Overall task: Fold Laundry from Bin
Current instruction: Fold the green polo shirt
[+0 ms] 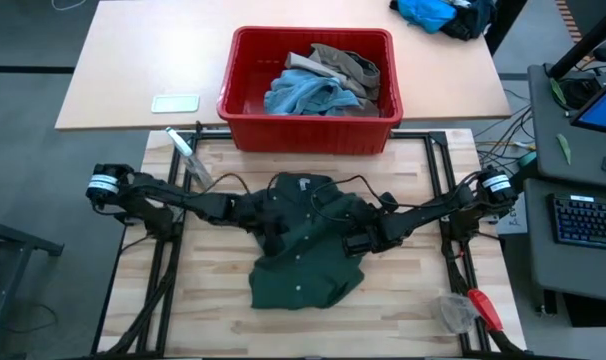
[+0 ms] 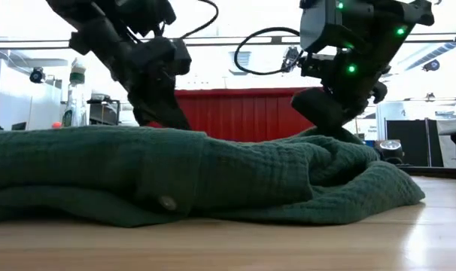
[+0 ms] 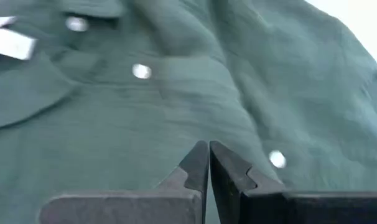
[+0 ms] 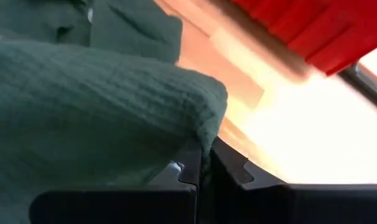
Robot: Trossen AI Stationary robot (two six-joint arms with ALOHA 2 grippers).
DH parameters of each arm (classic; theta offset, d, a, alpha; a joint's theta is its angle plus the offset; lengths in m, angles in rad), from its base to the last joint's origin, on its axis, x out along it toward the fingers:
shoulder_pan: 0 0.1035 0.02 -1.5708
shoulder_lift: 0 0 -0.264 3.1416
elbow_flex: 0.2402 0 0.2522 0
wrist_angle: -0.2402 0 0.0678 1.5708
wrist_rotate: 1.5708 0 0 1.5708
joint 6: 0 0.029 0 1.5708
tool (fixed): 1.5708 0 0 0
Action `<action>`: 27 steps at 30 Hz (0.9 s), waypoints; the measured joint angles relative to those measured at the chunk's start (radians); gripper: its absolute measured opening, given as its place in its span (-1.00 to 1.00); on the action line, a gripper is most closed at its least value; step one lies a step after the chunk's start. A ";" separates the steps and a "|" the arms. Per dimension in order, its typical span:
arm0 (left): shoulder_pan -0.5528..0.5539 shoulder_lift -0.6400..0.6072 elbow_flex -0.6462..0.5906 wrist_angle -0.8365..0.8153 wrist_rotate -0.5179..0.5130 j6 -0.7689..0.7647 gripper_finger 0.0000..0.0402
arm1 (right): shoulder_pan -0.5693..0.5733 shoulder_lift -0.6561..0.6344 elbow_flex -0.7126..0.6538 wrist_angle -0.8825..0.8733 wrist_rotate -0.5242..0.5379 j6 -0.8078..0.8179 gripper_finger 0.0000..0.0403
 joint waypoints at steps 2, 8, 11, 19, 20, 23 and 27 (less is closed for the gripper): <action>0.040 0.000 0.002 -0.041 -0.030 -0.046 -0.97 | 0.000 0.000 -0.008 0.000 -0.010 0.014 -0.94; 0.166 0.000 0.021 -0.238 -0.112 -0.080 -0.69 | 0.000 0.000 -0.010 0.048 -0.013 -0.006 -0.94; 0.234 0.002 0.012 -0.251 -0.116 -0.066 -0.46 | 0.000 0.000 -0.010 0.099 -0.013 -0.042 -0.94; 0.321 0.069 0.002 -0.256 -0.200 -0.030 0.08 | 0.000 0.000 -0.010 0.164 -0.013 -0.112 -0.94; 0.322 0.083 0.002 -0.257 -0.198 -0.025 0.11 | 0.000 0.000 -0.010 0.164 -0.013 -0.114 -0.94; 0.322 0.121 0.002 -0.257 -0.194 -0.018 0.15 | 0.000 0.000 -0.010 0.164 -0.013 -0.126 -0.94; 0.316 0.173 0.006 -0.241 -0.199 -0.019 0.13 | 0.000 0.000 -0.010 0.164 -0.013 -0.137 -0.94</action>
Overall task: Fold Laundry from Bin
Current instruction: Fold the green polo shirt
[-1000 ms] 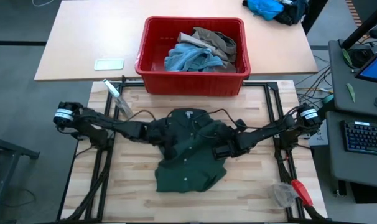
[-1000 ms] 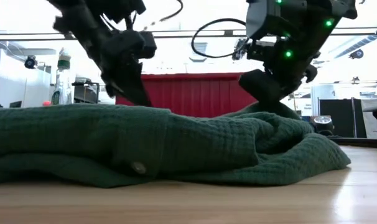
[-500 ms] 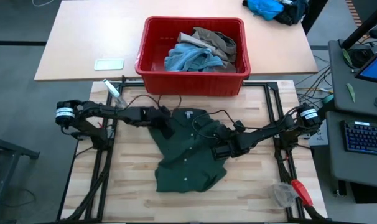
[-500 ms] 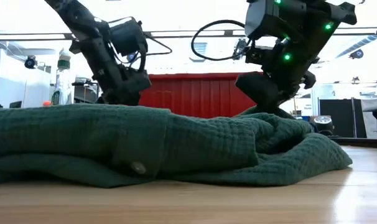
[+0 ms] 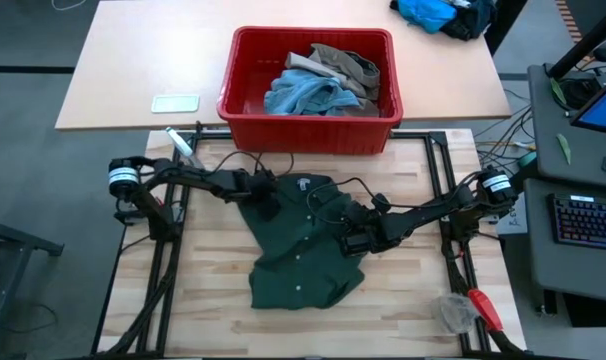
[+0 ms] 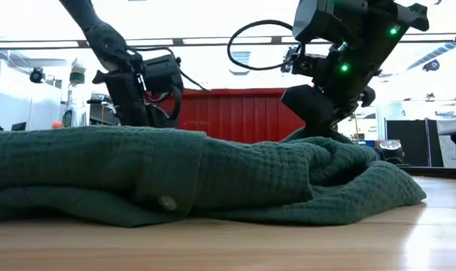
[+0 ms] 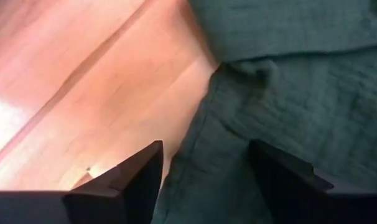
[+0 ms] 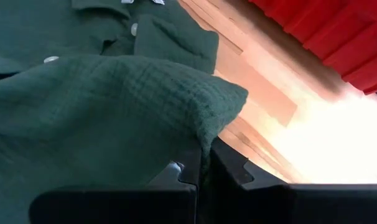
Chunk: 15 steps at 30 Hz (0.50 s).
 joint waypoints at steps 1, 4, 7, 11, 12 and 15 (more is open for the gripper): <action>-0.002 0.011 0.000 0.000 -0.001 0.000 0.10 | 0.000 0.000 0.000 0.000 0.000 -0.001 -0.94; -0.017 0.025 0.000 0.001 -0.007 0.000 -0.04 | 0.000 0.000 0.000 -0.001 -0.005 -0.005 -0.94; -0.046 0.014 -0.001 0.000 -0.012 0.001 -0.31 | 0.006 -0.003 0.000 -0.004 -0.008 -0.022 -0.94; -0.112 -0.022 -0.007 -0.027 -0.026 0.003 -0.85 | 0.034 -0.040 0.002 -0.014 -0.007 -0.049 -0.94; -0.131 -0.033 -0.009 -0.034 -0.034 -0.003 -0.92 | 0.043 -0.052 0.004 -0.014 -0.005 -0.055 -0.94; -0.214 -0.080 -0.010 -0.044 -0.106 -0.015 -0.96 | 0.075 -0.092 0.007 -0.022 0.023 -0.068 -0.94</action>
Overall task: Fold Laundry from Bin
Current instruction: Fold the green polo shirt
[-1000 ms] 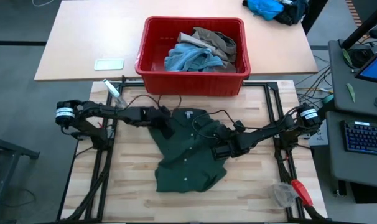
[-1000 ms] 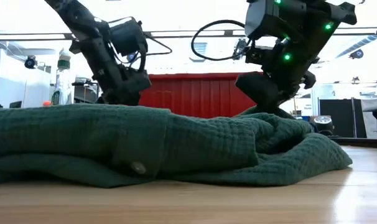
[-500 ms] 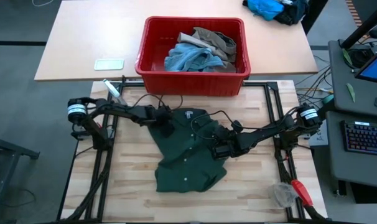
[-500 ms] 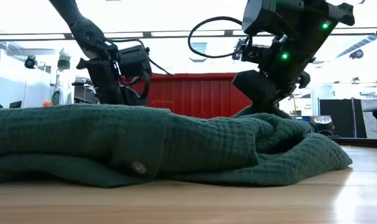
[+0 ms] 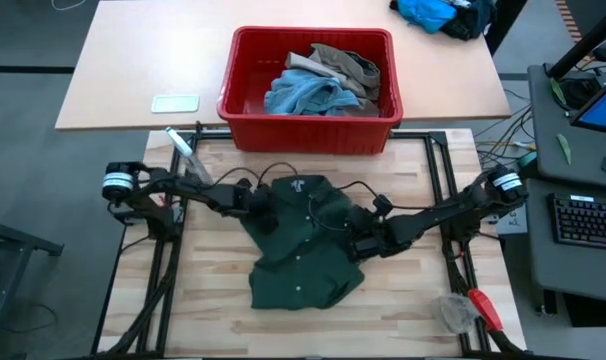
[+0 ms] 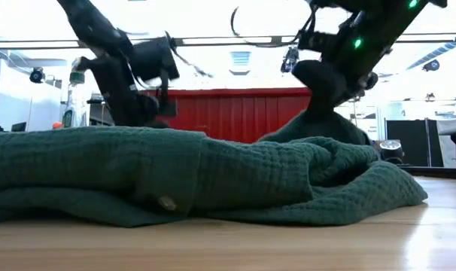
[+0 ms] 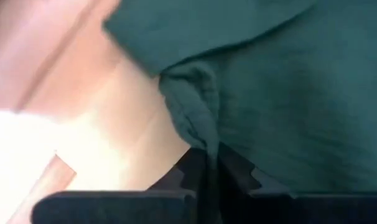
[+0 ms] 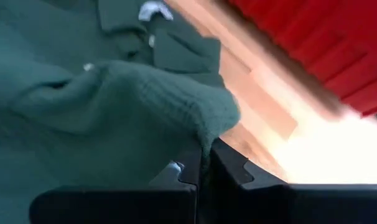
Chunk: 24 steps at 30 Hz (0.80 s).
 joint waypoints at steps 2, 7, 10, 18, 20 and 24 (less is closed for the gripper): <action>-0.065 -0.039 0.002 -0.018 -0.053 -0.027 -0.99 | 0.029 -0.034 0.005 0.003 0.017 -0.013 -0.94; -0.251 -0.154 0.024 -0.088 -0.199 -0.117 -1.00 | 0.109 -0.126 0.018 0.000 0.067 -0.057 -0.94; -0.376 -0.219 0.073 -0.121 -0.330 -0.105 -1.00 | 0.159 -0.182 0.036 0.004 0.110 -0.090 -0.94; -0.589 -0.299 0.295 -0.142 -0.548 0.049 -1.00 | 0.267 -0.251 0.134 0.014 0.183 -0.245 -0.94; -0.613 -0.296 0.357 -0.151 -0.561 0.103 -1.00 | 0.289 -0.251 0.166 0.013 0.181 -0.289 -0.94; -0.653 -0.272 0.493 -0.221 -0.571 0.176 -1.00 | 0.336 -0.251 0.241 0.013 0.181 -0.379 -0.94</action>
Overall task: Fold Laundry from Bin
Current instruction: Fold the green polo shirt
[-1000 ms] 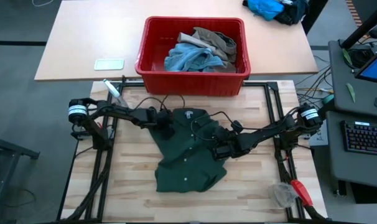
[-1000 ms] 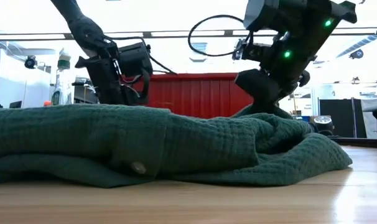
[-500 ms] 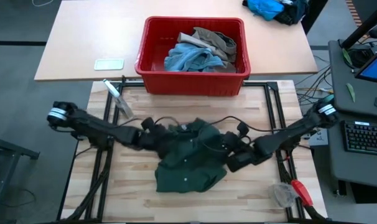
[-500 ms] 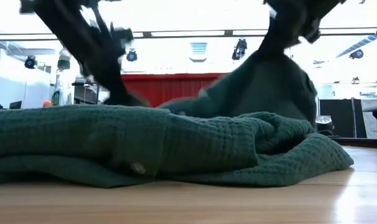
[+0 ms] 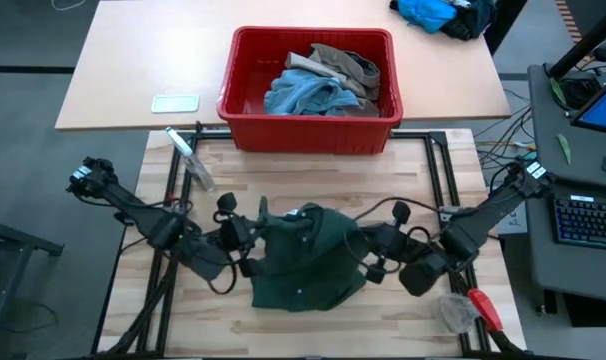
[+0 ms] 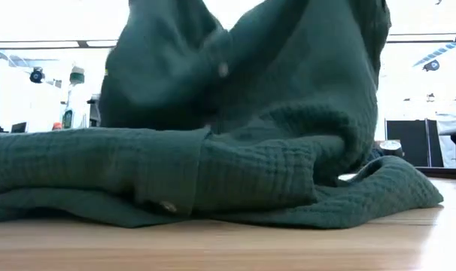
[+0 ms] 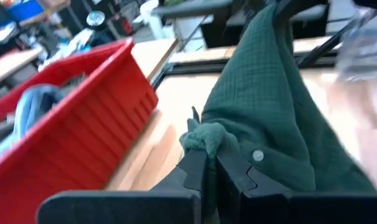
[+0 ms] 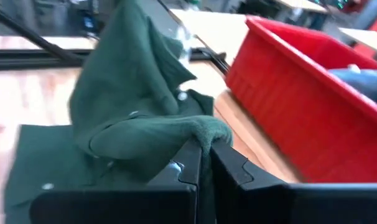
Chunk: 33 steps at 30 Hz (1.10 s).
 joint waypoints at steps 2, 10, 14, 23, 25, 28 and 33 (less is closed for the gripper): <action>-0.020 0.016 0.074 -0.042 0.000 0.024 -1.00 | 0.030 -0.002 0.046 -0.008 -0.002 -0.048 -0.94; -0.068 0.087 0.391 -0.158 -0.052 0.182 -1.00 | 0.105 -0.009 0.240 -0.012 -0.001 -0.222 -0.94; -0.075 0.130 0.560 -0.175 -0.073 0.297 -1.00 | 0.111 -0.009 0.341 -0.009 -0.001 -0.300 -0.94; -0.075 0.257 0.970 -0.187 -0.080 0.572 -1.00 | 0.111 -0.009 0.560 -0.007 -0.002 -0.466 -0.94; -0.075 0.285 1.064 -0.187 -0.082 0.628 -1.00 | 0.111 -0.009 0.607 -0.007 -0.003 -0.491 -0.94; -0.071 0.280 1.072 -0.044 -0.127 0.766 -1.00 | 0.111 -0.008 0.671 -0.006 -0.016 -0.518 -0.94; -0.074 0.254 1.022 0.185 -0.231 1.023 -1.00 | 0.111 -0.003 0.753 -0.007 -0.220 -0.532 -0.94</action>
